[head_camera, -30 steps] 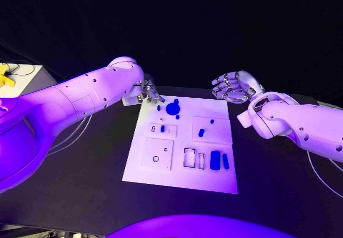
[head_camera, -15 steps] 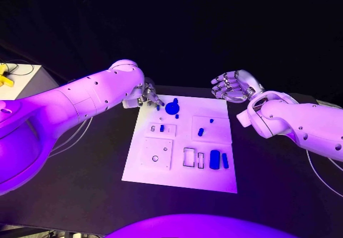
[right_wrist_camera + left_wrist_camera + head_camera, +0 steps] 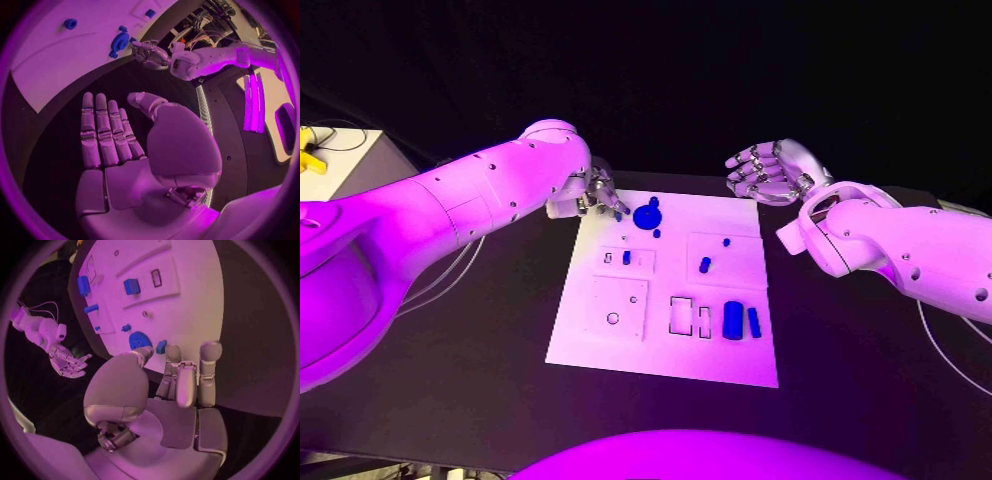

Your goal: Assemble the parts on the task board

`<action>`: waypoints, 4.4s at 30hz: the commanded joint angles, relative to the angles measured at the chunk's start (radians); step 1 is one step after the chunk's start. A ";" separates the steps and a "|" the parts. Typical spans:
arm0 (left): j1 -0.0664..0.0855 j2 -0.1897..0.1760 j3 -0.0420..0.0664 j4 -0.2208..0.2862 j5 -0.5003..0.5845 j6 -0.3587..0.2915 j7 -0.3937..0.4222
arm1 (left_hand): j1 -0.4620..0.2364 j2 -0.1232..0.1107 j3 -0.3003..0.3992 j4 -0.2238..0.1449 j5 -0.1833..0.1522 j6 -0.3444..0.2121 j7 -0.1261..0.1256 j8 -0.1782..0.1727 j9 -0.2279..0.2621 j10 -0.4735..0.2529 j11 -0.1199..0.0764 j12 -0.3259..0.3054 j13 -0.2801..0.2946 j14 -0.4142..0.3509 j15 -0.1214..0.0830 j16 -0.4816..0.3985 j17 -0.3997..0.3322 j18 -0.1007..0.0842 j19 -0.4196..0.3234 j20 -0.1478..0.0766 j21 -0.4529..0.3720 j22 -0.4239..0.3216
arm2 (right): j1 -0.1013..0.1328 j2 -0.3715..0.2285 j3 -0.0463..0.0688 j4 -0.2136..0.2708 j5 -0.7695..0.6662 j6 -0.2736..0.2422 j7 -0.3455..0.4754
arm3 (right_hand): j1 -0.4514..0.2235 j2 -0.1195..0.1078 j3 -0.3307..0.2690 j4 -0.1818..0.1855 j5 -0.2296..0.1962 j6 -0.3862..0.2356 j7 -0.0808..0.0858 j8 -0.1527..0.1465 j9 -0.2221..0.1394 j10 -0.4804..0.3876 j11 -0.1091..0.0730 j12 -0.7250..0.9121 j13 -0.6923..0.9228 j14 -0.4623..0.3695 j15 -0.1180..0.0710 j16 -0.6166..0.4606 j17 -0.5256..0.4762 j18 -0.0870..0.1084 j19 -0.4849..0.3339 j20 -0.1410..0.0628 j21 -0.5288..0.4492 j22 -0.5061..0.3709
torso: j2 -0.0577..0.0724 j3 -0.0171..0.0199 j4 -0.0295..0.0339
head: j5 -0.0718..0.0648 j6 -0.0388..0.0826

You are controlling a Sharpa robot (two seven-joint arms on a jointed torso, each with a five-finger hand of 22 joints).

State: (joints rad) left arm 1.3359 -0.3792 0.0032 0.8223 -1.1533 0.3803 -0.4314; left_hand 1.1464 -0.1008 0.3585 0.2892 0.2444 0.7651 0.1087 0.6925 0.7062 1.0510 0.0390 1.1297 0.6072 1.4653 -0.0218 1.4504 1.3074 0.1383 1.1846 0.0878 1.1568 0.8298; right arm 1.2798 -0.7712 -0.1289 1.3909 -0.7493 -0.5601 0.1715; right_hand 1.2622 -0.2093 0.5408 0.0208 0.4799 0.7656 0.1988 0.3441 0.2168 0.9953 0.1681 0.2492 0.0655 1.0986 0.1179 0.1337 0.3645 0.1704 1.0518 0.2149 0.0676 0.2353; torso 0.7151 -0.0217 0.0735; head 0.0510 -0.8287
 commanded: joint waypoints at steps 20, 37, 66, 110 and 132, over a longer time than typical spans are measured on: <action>0.000 -0.005 0.000 0.013 0.065 0.025 0.019 | 0.100 -0.033 0.456 -0.155 0.006 -0.067 -0.007 0.120 0.063 0.000 -0.014 -0.007 -0.015 0.020 -0.015 0.008 0.040 0.005 -0.007 -0.015 0.023 0.018 | 0.000 0.000 0.000 0.000 -0.003 0.007 0.013 | -0.010 -0.001 -0.003 -0.002 0.007 -0.005 0.047 0.008 -0.002 0.002 0.008 -0.004 -0.001 0.003 0.001 -0.007 -0.003 0.012 0.003 0.006 0.000 -0.005 | 0.000 0.0005 -0.0003 | -0.002 -0.008; 0.024 -0.107 0.001 0.150 0.135 0.135 -0.009 | 0.012 -0.061 0.602 -0.261 0.029 -0.032 -0.017 0.165 0.093 0.063 -0.025 0.019 0.031 0.042 -0.025 0.033 0.084 -0.002 0.018 -0.023 0.070 0.074 | 0.000 -0.007 0.000 0.000 -0.003 0.005 0.013 | -0.010 -0.001 -0.003 -0.002 0.007 -0.005 0.047 0.008 -0.002 0.002 0.008 -0.004 -0.001 0.003 0.001 -0.007 -0.003 0.012 0.003 0.006 0.000 -0.005 | -0.009 0.0030 0.0034 | 0.002 -0.013; 0.014 -0.247 -0.032 0.437 -0.035 -0.038 -0.068 | -0.028 -0.082 0.632 -0.291 0.096 0.006 -0.032 0.167 0.102 0.127 -0.040 0.042 0.083 0.062 -0.039 0.053 0.124 -0.016 0.067 -0.036 0.123 0.154 | -0.001 -0.017 0.000 0.004 -0.003 -0.011 0.020 | -0.011 -0.001 -0.003 -0.004 0.009 -0.005 0.046 0.009 -0.003 0.002 0.008 -0.004 -0.001 0.005 0.001 -0.008 -0.004 0.012 0.005 0.006 0.000 -0.010 | -0.013 0.0011 0.0073 | 0.011 -0.036; -0.042 -0.273 -0.052 0.485 -0.023 -0.009 -0.076 | -0.031 -0.083 0.637 -0.293 0.098 0.009 -0.034 0.166 0.103 0.130 -0.042 0.039 0.080 0.064 -0.041 0.054 0.126 -0.017 0.070 -0.038 0.127 0.158 | -0.002 -0.023 0.000 0.004 -0.003 0.002 0.014 | -0.008 -0.001 -0.001 -0.008 0.010 -0.005 0.046 0.009 -0.004 0.002 0.007 -0.003 -0.001 0.006 0.000 -0.009 -0.005 0.012 0.006 0.006 0.001 -0.013 | -0.012 0.0021 0.0051 | 0.018 -0.044; -0.043 -0.280 -0.052 0.492 -0.034 0.012 -0.078 | -0.032 -0.083 0.639 -0.294 0.098 0.010 -0.034 0.165 0.103 0.130 -0.043 0.038 0.079 0.064 -0.041 0.054 0.127 -0.018 0.072 -0.038 0.129 0.162 | -0.002 -0.025 0.000 0.004 -0.003 0.005 0.013 | -0.008 -0.001 -0.001 -0.008 0.010 -0.005 0.046 0.009 -0.004 0.002 0.007 -0.003 -0.001 0.006 0.000 -0.009 -0.005 0.012 0.006 0.006 0.001 -0.013 | -0.012 0.0019 0.0055 | 0.018 -0.044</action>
State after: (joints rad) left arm 1.2955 -0.6584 -0.0474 1.3124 -1.1769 0.3702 -0.5051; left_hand 1.1168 -0.1934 0.8009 0.1856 0.3357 0.7696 0.0757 0.8527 0.8078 1.1764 -0.0033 1.1684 0.6867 1.4668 -0.0554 1.5006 1.3074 0.1382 1.2507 0.0503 1.2815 0.9909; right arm 1.2782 -0.7964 -0.1290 1.3938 -0.7487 -0.5675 0.1752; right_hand 1.2622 -0.2093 0.5380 0.0180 0.4841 0.7656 0.1988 0.3482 0.2147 0.9954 0.1680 0.2492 0.0656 1.0986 0.1179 0.1298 0.3613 0.1704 1.0554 0.2184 0.0676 0.2234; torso 0.7028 -0.0197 0.0792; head 0.0689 -0.8725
